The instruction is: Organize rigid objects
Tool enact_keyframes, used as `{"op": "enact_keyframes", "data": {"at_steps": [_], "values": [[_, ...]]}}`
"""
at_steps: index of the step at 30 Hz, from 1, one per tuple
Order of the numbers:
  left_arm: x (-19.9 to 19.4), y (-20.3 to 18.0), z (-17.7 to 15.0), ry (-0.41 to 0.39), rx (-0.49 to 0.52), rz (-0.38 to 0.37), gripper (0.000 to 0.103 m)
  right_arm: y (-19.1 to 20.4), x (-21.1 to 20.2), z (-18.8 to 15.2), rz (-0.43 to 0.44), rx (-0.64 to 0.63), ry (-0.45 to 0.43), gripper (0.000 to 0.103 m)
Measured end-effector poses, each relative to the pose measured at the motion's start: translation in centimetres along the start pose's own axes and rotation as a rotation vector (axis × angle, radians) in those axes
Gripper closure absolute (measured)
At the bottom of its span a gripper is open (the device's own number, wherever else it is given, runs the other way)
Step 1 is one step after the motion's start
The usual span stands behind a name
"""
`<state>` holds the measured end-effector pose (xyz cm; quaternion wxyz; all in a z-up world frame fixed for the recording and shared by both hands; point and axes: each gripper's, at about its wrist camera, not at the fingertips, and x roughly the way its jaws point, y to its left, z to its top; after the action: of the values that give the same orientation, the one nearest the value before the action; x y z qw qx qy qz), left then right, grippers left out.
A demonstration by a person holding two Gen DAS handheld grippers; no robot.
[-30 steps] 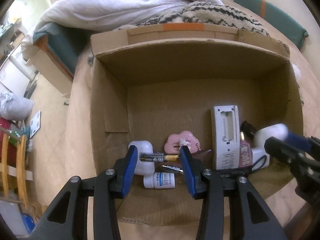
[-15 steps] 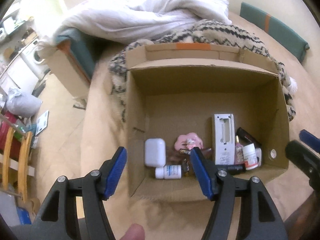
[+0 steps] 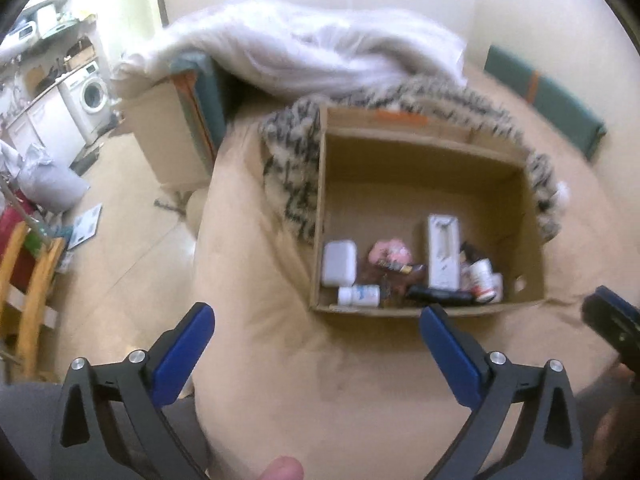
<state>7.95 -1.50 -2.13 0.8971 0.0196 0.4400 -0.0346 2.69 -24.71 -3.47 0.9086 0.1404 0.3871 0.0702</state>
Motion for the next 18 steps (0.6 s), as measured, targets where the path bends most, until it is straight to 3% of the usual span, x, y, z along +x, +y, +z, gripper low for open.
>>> {"op": "enact_keyframes", "data": {"at_steps": [4,7,11,18], "values": [[-2.7,0.7,-0.7,-0.113,-0.014,-0.01,0.001,1.8,-2.5,-0.3,-0.047,-0.121,-0.147,0.0],[-3.3,1.1,-1.0,-0.152,-0.041,-0.02,0.001,2.3,-3.1,-1.1,-0.061,-0.151,-0.206,0.0],[-4.0,1.2,-1.5,-0.2,-0.042,0.006,0.001,2.0,-1.9,-1.9,-0.074,-0.138,-0.183,0.0],[-3.9,0.6,-1.8,-0.215,-0.013,0.032,0.001,1.5,-0.8,-1.7,-0.072,-0.096,-0.147,0.0]]}}
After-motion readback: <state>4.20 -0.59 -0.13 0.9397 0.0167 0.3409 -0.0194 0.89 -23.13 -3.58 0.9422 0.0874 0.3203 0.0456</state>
